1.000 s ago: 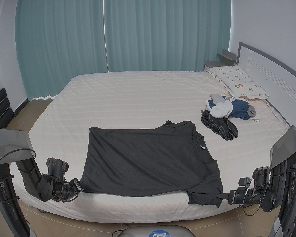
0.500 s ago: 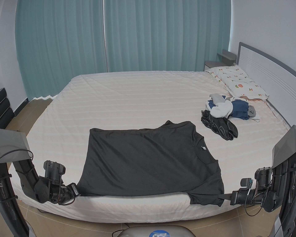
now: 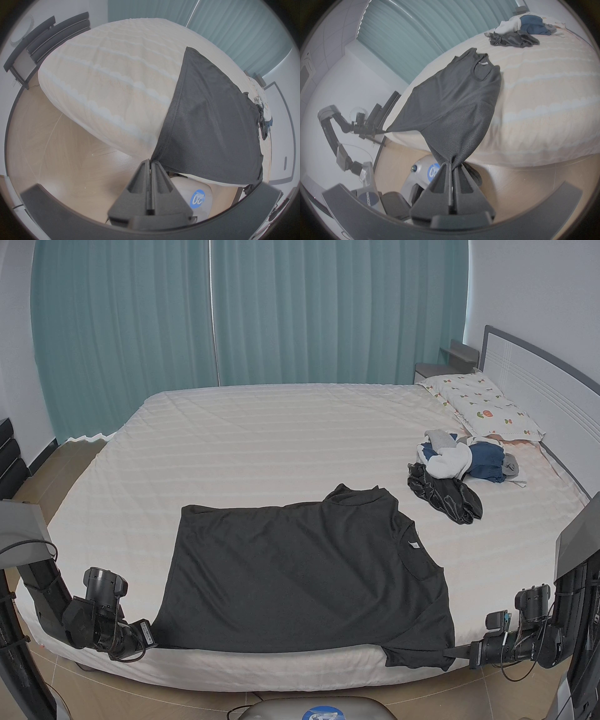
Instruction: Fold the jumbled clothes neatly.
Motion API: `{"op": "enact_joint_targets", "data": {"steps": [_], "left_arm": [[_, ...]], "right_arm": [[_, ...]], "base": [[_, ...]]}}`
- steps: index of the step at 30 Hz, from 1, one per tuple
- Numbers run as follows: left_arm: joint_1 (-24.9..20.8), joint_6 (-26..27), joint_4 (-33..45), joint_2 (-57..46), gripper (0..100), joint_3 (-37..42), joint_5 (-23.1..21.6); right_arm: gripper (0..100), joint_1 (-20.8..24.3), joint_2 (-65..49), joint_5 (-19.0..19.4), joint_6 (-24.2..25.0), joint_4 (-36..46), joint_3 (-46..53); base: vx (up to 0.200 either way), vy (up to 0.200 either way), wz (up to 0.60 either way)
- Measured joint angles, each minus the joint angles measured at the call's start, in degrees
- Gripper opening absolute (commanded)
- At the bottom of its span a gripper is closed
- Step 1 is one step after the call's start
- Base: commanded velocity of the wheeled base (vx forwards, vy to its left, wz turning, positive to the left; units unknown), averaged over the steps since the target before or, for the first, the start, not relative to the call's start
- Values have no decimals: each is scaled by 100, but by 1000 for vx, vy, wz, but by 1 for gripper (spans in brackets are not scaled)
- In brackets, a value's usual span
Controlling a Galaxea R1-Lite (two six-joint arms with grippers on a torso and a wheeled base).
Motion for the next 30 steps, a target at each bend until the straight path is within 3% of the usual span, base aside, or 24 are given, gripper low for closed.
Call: {"op": "enact_joint_targets", "data": {"steps": [7, 22, 30], "left_arm": [[20, 274, 607, -271, 0, 6, -2], [9, 1106, 2542, -979, 0, -18, -13], [1, 1256, 2878, -1250, 0, -138, -44]], "right_arm": [[0, -212, -361, 311, -395, 764, 2], [0, -360, -898, 358, -1109, 1993, 0], [0, -425, -1196, 468, -1356, 2187, 0]], "base": [[0, 0, 0], [0, 0, 0], [0, 0, 0]]}}
